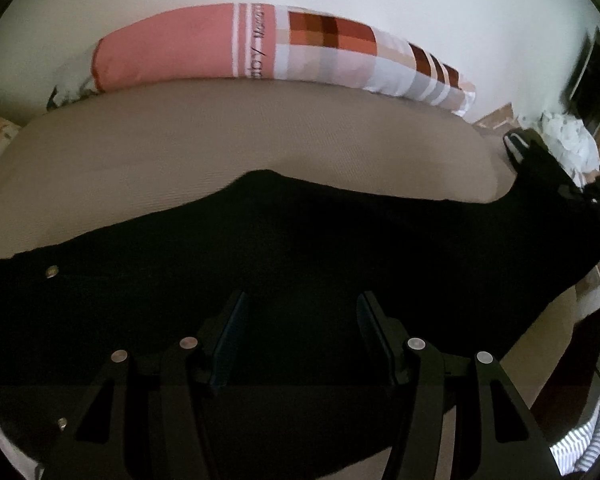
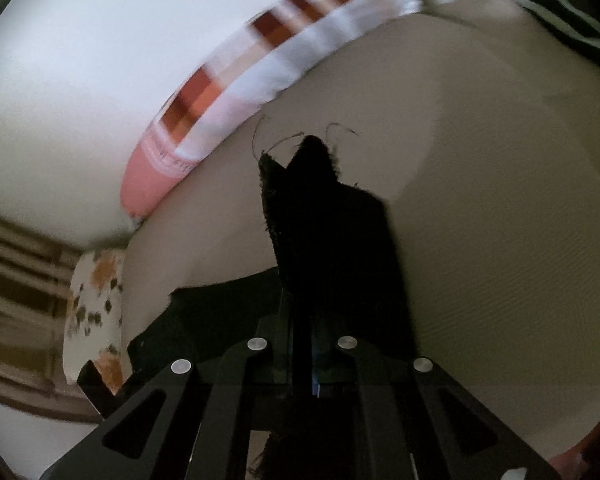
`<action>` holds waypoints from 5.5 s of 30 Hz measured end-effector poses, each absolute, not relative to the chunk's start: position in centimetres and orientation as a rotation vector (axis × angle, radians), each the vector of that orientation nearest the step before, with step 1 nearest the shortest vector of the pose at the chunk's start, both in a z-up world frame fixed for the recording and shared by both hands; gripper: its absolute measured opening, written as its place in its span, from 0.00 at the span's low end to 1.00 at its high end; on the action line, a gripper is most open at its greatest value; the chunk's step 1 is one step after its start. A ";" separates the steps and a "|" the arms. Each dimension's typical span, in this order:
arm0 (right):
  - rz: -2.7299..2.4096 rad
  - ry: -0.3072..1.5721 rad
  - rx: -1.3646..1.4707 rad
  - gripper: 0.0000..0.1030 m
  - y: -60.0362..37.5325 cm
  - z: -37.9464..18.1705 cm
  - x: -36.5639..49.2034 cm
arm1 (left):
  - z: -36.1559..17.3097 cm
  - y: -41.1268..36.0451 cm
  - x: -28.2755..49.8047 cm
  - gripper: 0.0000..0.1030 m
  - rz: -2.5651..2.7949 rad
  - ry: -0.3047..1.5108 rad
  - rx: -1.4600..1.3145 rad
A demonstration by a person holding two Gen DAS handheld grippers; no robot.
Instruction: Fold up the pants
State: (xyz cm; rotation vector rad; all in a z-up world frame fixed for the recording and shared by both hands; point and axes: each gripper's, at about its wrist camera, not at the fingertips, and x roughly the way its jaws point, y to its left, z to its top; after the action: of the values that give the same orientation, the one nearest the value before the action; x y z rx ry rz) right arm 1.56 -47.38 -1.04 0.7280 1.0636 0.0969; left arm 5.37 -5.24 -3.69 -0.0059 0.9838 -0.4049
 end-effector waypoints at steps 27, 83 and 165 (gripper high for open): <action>0.424 1.309 0.195 0.24 -17.2 -8.5 9.9 | -2.7 3.5 4.2 0.56 -0.381 0.934 -0.154; 0.100 1.070 0.354 0.36 -31.8 -6.1 4.1 | -5.8 -5.8 8.2 0.18 -0.607 1.158 -0.144; 0.321 1.197 0.303 0.44 -13.0 -4.3 6.2 | -10.2 26.9 10.2 0.60 -0.610 1.308 -0.611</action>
State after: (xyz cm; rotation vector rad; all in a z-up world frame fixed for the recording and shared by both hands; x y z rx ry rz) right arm 6.18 -12.99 -4.35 0.3030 1.1972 0.3208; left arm 10.19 26.88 -10.21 -0.6114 1.3079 -0.6100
